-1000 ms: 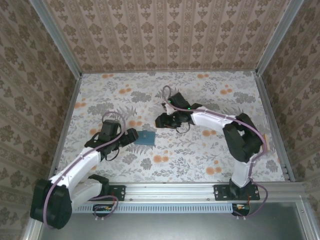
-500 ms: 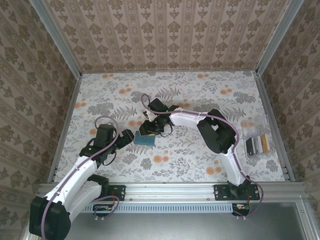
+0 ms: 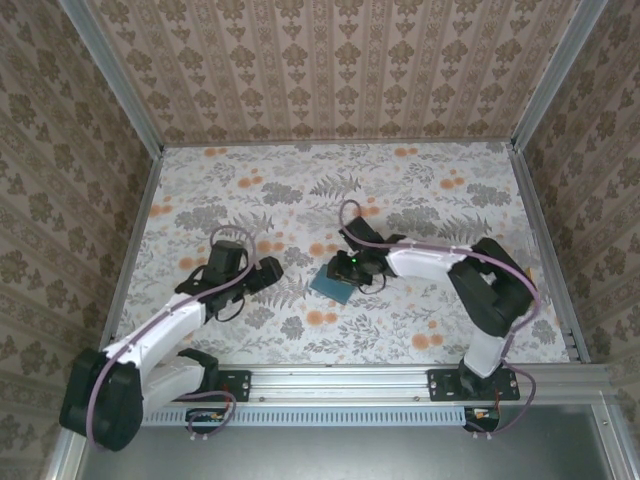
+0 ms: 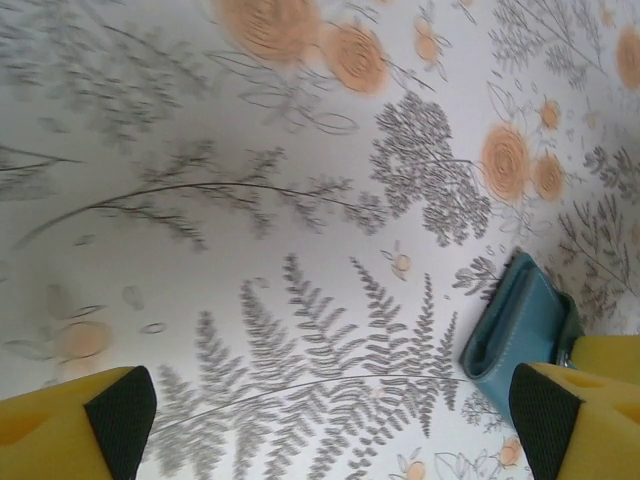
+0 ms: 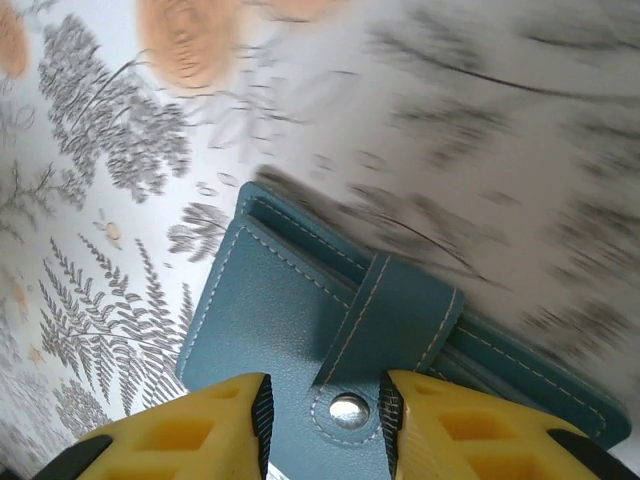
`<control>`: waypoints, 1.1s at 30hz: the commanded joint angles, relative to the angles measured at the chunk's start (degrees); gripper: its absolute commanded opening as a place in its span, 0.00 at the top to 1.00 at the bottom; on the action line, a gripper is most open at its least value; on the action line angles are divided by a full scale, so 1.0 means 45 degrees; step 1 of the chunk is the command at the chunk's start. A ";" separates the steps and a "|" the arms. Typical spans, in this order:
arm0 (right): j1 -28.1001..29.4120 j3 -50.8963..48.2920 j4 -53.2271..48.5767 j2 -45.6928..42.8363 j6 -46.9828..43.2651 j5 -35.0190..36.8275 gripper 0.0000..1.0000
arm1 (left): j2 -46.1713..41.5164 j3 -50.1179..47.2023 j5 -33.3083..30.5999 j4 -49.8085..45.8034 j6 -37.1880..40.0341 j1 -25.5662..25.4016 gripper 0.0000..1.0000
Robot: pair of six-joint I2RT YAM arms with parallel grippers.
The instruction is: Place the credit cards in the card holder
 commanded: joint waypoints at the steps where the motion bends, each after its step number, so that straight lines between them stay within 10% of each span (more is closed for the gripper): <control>1: 0.0034 -0.1376 0.0951 -0.1454 0.2092 0.0355 0.62 | 0.1031 0.0998 0.0298 0.0972 -0.0140 -0.0897 0.08; 14: -0.1255 -0.0842 -0.2065 -0.2115 -0.2627 0.0051 0.66 | 0.4408 0.2262 0.1209 0.2479 -0.1738 -0.3210 0.14; 33: -0.1184 -0.2123 -0.0848 -0.1815 -0.2074 -0.1830 0.69 | 0.6979 0.3468 0.1779 0.4316 -0.2894 -0.4398 0.19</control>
